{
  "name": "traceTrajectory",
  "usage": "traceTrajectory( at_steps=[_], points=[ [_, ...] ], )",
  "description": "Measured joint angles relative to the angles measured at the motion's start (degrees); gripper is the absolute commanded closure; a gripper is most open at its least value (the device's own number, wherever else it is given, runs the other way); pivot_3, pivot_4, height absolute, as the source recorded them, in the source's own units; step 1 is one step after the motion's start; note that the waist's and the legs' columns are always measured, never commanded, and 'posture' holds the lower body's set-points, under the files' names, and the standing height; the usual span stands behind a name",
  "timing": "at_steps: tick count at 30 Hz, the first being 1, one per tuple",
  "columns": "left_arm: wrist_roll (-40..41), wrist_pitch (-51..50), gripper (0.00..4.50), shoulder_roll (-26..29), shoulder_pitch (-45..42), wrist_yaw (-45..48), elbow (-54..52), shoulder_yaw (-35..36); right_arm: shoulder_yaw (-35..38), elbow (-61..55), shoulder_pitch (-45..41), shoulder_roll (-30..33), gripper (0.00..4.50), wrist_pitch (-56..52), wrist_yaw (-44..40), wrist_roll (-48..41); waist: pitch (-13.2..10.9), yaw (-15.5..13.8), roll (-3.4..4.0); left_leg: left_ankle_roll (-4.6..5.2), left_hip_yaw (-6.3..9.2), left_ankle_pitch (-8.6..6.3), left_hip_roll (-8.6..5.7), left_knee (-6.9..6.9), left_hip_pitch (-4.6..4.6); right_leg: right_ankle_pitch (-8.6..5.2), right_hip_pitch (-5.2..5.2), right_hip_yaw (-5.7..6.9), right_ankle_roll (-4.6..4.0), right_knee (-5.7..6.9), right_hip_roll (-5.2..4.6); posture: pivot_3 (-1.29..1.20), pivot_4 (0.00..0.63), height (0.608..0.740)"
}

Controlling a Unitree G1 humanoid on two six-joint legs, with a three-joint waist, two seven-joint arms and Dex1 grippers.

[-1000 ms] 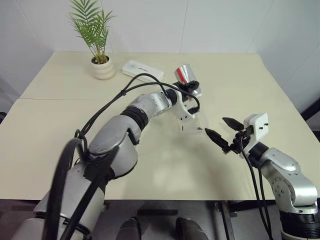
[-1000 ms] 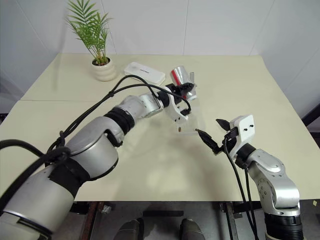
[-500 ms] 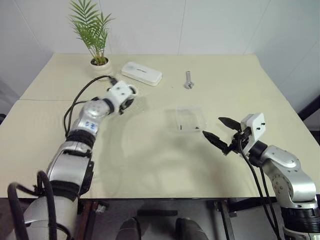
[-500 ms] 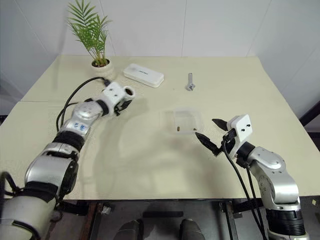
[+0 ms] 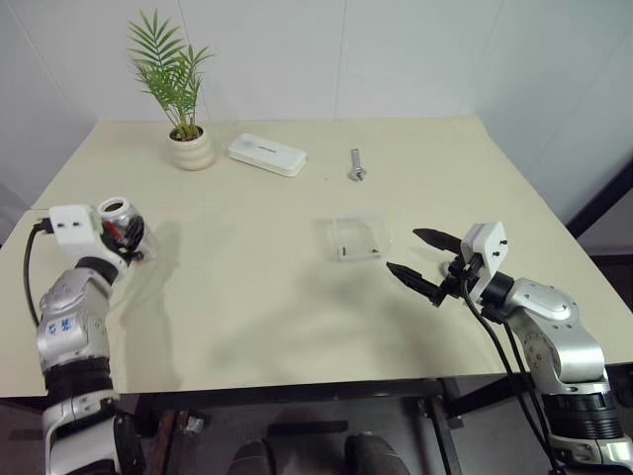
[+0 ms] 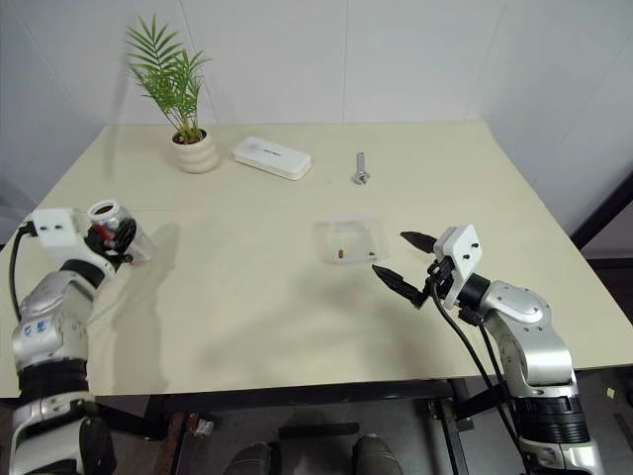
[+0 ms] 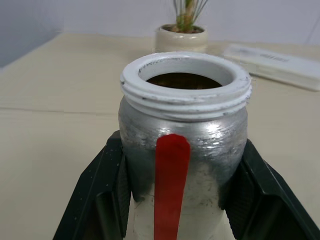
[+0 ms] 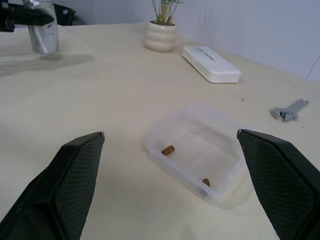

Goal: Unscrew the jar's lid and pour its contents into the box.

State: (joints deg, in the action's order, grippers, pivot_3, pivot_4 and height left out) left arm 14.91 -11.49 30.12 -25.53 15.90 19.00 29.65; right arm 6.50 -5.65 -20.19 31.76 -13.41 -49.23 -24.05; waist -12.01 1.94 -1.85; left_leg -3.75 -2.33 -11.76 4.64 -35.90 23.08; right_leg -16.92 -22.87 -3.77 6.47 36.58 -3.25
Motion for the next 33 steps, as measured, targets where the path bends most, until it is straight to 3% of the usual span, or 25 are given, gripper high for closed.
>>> traceTrajectory(
  at_steps=[3, 11, 16, 22, 26, 33],
  points=[
    [0.28, 2.12, 2.5, -0.96, 1.89, -0.31, -0.1, 0.1, -0.98, 0.98, -0.6, -0.03, 0.03, 0.25, -1.08, 0.09, 0.01, 0.02, -0.02, 0.01, -0.04, 0.01, 0.02, 0.0, 0.08, 0.15, 0.11, 0.0, -0.2, -0.45, -0.01, 0.0, 0.15, 0.74],
    [2.44, 3.9, 0.02, -1.76, 2.68, -1.64, -0.22, 1.0, -1.76, 1.94, -3.09, -0.48, 0.0, 0.8, -2.24, 0.11, 0.03, -0.12, -0.05, 0.2, -0.1, 0.1, 0.03, 0.31, 0.1, 0.33, 0.12, -0.01, -0.07, -0.75, -0.02, 0.0, 0.15, 0.74],
    [3.88, 2.7, 0.02, -1.97, 7.34, -1.37, -3.68, 1.33, -1.81, 2.17, -3.18, -0.7, 0.0, 0.81, -2.47, 0.11, 0.05, 0.19, -0.08, 0.18, -0.12, 0.09, 0.04, 0.69, 0.09, 0.49, -0.08, 0.0, 0.23, -0.74, -0.02, 0.0, 0.15, 0.74],
    [6.02, -0.37, 0.02, -1.82, 20.45, 1.16, -17.12, 1.85, -1.81, 2.22, -3.05, -0.8, 0.0, 0.62, -2.78, -0.08, 0.05, 0.5, -0.08, 0.01, -0.19, -0.06, 0.08, 0.9, 0.18, 0.42, -0.36, 0.0, 0.37, -0.73, -0.01, 0.0, 0.15, 0.74],
    [6.2, -1.06, 0.02, 0.83, 26.58, 3.11, -22.16, 3.76, -1.81, 1.55, -1.71, -0.8, 0.0, -0.25, -3.9, -1.17, 0.06, 0.67, -0.1, 0.01, -0.21, -0.07, 0.1, 0.91, 0.21, 0.03, -0.41, -0.02, -0.33, -0.74, -0.02, 0.0, 0.15, 0.74],
    [5.4, -0.23, 0.02, 8.37, 39.38, 13.99, -28.96, 4.72, -1.77, 1.54, -1.63, 0.26, 0.0, -0.63, -6.48, -1.93, 0.08, 1.86, -0.16, -0.24, -0.52, -0.29, 0.1, 0.93, 0.21, 0.0, -0.44, -0.25, -0.52, -1.05, -0.15, 0.0, 0.15, 0.74]
  ],
)
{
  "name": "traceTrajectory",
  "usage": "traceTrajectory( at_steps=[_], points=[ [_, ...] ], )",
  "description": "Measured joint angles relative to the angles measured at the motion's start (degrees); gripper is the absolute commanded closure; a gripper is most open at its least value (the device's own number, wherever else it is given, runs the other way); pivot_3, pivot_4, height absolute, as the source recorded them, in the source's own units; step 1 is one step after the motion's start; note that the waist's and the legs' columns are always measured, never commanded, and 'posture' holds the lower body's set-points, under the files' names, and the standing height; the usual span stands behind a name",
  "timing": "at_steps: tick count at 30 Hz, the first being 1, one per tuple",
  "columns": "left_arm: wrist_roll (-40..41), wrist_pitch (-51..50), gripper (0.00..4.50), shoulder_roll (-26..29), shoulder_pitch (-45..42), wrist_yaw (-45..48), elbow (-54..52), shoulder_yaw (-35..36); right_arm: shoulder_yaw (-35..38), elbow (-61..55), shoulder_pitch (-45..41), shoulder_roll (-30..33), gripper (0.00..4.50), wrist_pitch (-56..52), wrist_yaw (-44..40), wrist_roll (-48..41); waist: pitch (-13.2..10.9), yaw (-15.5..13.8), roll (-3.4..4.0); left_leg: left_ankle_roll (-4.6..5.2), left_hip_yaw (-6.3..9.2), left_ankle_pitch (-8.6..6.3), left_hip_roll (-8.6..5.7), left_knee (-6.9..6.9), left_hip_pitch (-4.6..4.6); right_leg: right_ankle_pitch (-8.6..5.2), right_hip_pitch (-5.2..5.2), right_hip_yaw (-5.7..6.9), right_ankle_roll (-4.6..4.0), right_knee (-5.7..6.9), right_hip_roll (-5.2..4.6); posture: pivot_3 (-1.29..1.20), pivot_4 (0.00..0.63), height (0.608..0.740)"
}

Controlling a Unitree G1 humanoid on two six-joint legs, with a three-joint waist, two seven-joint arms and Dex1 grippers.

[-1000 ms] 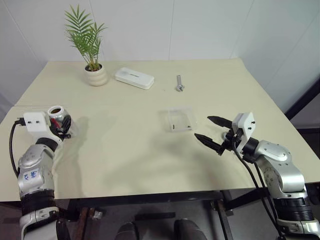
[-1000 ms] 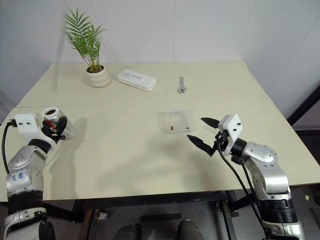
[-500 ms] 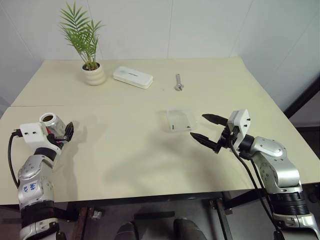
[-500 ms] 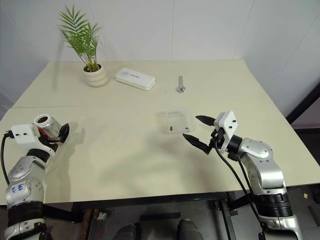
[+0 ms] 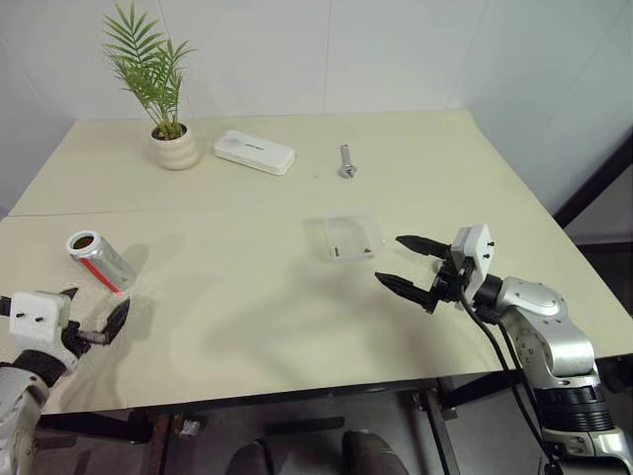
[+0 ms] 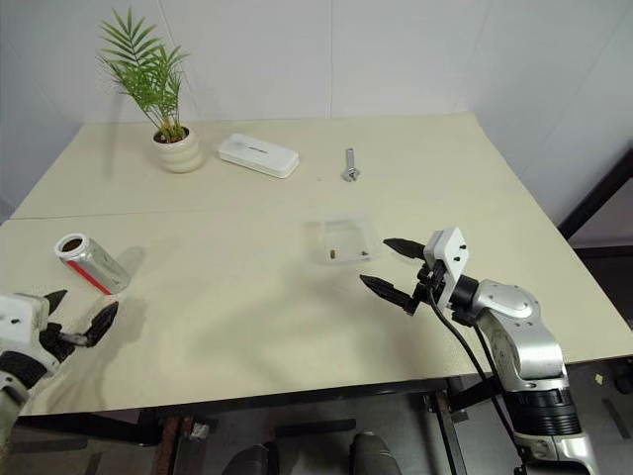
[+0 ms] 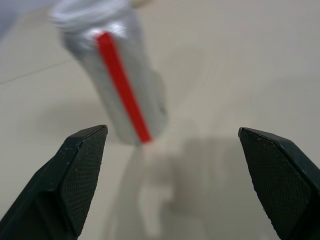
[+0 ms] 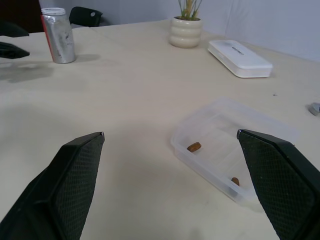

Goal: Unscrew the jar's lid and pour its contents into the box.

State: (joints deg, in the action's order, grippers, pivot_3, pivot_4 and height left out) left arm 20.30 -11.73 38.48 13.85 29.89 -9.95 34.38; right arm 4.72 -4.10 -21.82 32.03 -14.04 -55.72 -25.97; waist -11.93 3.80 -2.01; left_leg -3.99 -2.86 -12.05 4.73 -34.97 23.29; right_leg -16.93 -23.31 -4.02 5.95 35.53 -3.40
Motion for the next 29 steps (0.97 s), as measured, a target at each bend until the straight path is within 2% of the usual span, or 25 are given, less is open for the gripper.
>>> traceTrajectory(
  at_steps=[3, 10, 12, 15, 19, 20, 24, 29],
  points=[
    [-0.13, 1.76, 0.02, 2.93, 1.13, 4.59, -2.58, -0.09, 0.0, 0.62, -1.0, 1.1, 0.0, 0.68, -1.53, 0.27, 0.01, 0.16, -0.02, 0.01, -0.1, -0.01, 0.0, 0.07, 0.02, 0.04, -0.02, -0.03, -0.06, -0.11, -0.07, 0.0, 0.15, 0.74],
    [5.22, 3.79, 0.02, 10.72, -7.77, 18.16, -7.15, -5.6, -0.96, 4.16, -5.6, 3.39, 0.0, 4.0, -8.56, 1.51, 0.01, 0.86, -0.02, 0.12, -0.4, 0.02, -0.01, 0.49, 0.06, 0.11, -0.07, -0.18, -0.15, -0.53, -0.1, 0.0, 0.15, 0.74],
    [6.32, 3.02, 0.02, 11.2, -10.52, 20.25, -6.97, -7.61, -0.94, 5.37, -6.79, 4.3, 0.0, 4.0, -10.34, 1.32, 0.01, 1.15, -0.02, 0.44, -0.56, 0.15, 0.0, 0.66, 0.05, 0.13, -0.22, -0.34, -0.07, -0.51, -0.05, 0.0, 0.15, 0.74],
    [6.67, 3.01, 0.02, 11.2, -13.92, 21.71, -5.61, -8.98, -0.96, 6.13, -7.4, 5.63, 0.0, 4.08, -11.95, 1.43, 0.01, 1.1, -0.03, 0.39, -0.59, 0.04, 0.02, 0.71, 0.04, 0.23, -0.43, -0.39, 0.95, -0.12, 0.04, 0.0, 0.15, 0.74],
    [6.64, 2.94, 0.02, 11.19, -15.81, 22.86, -3.62, -10.23, -0.95, 6.33, -7.6, 5.9, 0.0, 4.03, -11.98, 1.83, 0.0, 1.02, -0.01, 0.3, -0.45, -0.11, -0.02, 0.77, 0.02, -0.17, -0.49, -0.37, 1.05, 0.29, 0.05, 0.0, 0.15, 0.74],
    [6.64, 2.94, 0.02, 11.19, -16.12, 23.11, -3.01, -10.29, -0.93, 6.31, -7.49, 5.9, 0.0, 3.97, -11.56, 1.89, -0.04, 1.24, 0.08, 0.32, 0.03, -0.05, -0.15, 0.86, 0.04, -0.23, -0.23, 0.1, 1.09, 0.25, -0.1, 0.0, 0.15, 0.74],
    [6.65, 2.91, 0.02, 11.07, -16.37, 23.37, -2.48, -10.25, -0.87, 5.81, -7.42, 5.77, 0.0, 3.96, -9.81, 2.06, -0.3, 1.74, 0.51, 0.36, 3.37, 0.58, -1.53, 1.01, 0.24, -1.21, 1.17, 3.34, 1.05, 0.54, -1.46, 0.0, 0.15, 0.74],
    [6.56, 2.55, 0.02, 10.69, -15.5, 22.84, -2.22, -9.8, -0.97, 4.9, -7.88, 5.24, 0.0, 3.42, -7.84, 2.07, -0.35, -1.05, 0.56, 0.1, 2.93, 0.56, -1.07, 0.79, 0.15, -1.42, 0.73, 2.96, 0.64, 1.27, -1.1, 0.0, 0.15, 0.74]
  ],
)
